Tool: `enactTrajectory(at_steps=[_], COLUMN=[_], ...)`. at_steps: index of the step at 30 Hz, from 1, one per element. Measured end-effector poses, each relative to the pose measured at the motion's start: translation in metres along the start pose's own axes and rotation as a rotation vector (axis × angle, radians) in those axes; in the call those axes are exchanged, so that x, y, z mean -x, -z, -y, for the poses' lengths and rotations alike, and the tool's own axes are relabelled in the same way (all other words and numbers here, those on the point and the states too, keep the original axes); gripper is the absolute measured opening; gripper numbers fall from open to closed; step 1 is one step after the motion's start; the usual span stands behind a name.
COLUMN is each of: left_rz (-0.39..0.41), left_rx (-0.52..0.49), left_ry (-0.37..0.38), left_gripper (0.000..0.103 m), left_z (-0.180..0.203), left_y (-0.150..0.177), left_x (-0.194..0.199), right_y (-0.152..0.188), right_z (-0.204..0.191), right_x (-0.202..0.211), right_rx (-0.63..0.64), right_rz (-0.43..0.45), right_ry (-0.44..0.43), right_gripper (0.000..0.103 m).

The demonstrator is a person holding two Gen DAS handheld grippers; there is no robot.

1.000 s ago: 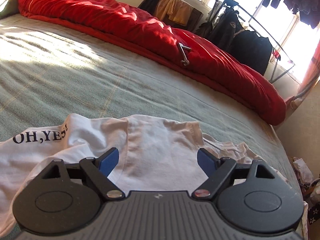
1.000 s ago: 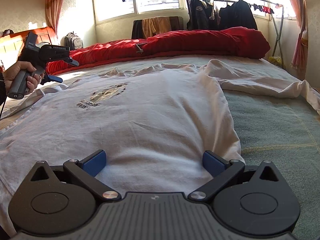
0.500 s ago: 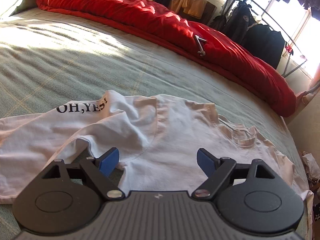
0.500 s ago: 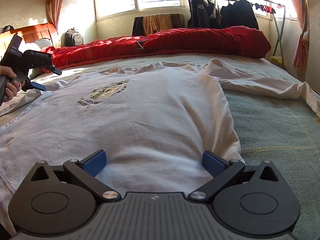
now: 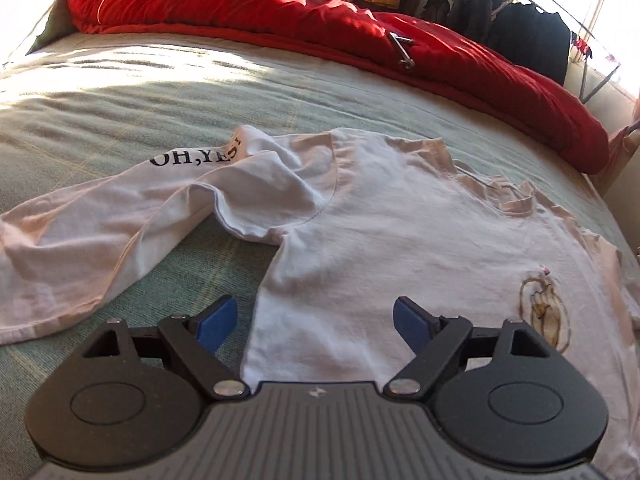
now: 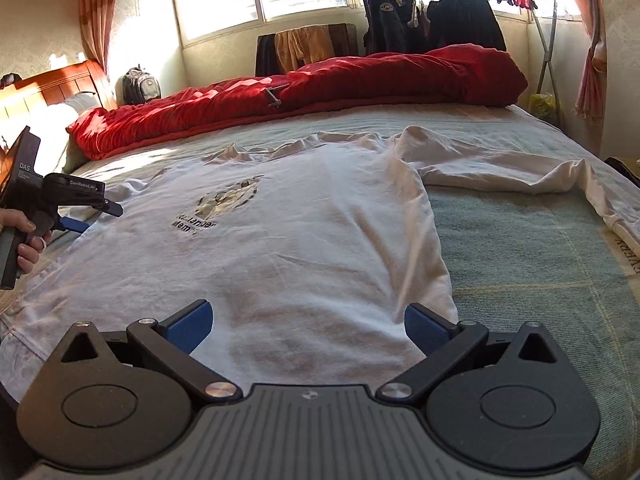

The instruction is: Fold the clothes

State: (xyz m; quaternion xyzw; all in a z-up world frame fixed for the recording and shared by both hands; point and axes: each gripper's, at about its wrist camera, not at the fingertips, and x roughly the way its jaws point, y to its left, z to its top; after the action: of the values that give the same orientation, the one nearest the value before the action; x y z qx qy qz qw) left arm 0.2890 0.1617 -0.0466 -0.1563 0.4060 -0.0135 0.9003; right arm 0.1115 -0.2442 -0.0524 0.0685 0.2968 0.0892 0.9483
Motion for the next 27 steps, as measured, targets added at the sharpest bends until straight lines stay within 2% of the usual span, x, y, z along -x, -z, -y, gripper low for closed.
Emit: enactTrajectory(at_steps=[3,6,9,11,14,16,19,21,27], left_rz=[-0.006,-0.063,-0.139,-0.146,-0.085,-0.053,-0.056,-0.048,-0.014], left_rx=[-0.018,-0.064,-0.035,-0.015,-0.001,0.006,0.017,-0.017,-0.145], left_ry=[0.160,0.274,0.285,0.247,0.208,0.119,0.053,0.069,0.212], left_gripper=[0.086,0.089,0.089,0.088,0.088,0.088,0.088,0.088,0.089], left_z=[0.014,0.032,0.033,0.027,0.017,0.015,0.019,0.029,0.080], left_y=[0.010,0.029,0.050,0.062,0.074,0.077,0.079,0.080,0.079], left_x=[0.035,0.051,0.045,0.039,0.045,0.054,0.064,0.072,0.083], right_y=[-0.003,-0.002,0.001,0.004,0.005,0.006,0.008,0.011,0.019], right_z=[-0.001,-0.009,-0.021,-0.026,-0.028,-0.025,-0.018,-0.017,-0.019], right_x=[0.003,0.002,0.006,0.012,0.025,0.034,0.041,0.042,0.041], right_rx=[-0.053,-0.071,-0.048,-0.024,0.002,-0.002,-0.035,-0.048,-0.056], right_rz=[0.002,-0.015,-0.032,-0.031,-0.017,-0.004,-0.006,-0.017,-0.048], right_ry=[-0.030,-0.057,-0.088,-0.091,-0.079,-0.067,-0.063,-0.067,-0.066], right_gripper=[0.103,0.103,0.103,0.103,0.103,0.103,0.103,0.103,0.103])
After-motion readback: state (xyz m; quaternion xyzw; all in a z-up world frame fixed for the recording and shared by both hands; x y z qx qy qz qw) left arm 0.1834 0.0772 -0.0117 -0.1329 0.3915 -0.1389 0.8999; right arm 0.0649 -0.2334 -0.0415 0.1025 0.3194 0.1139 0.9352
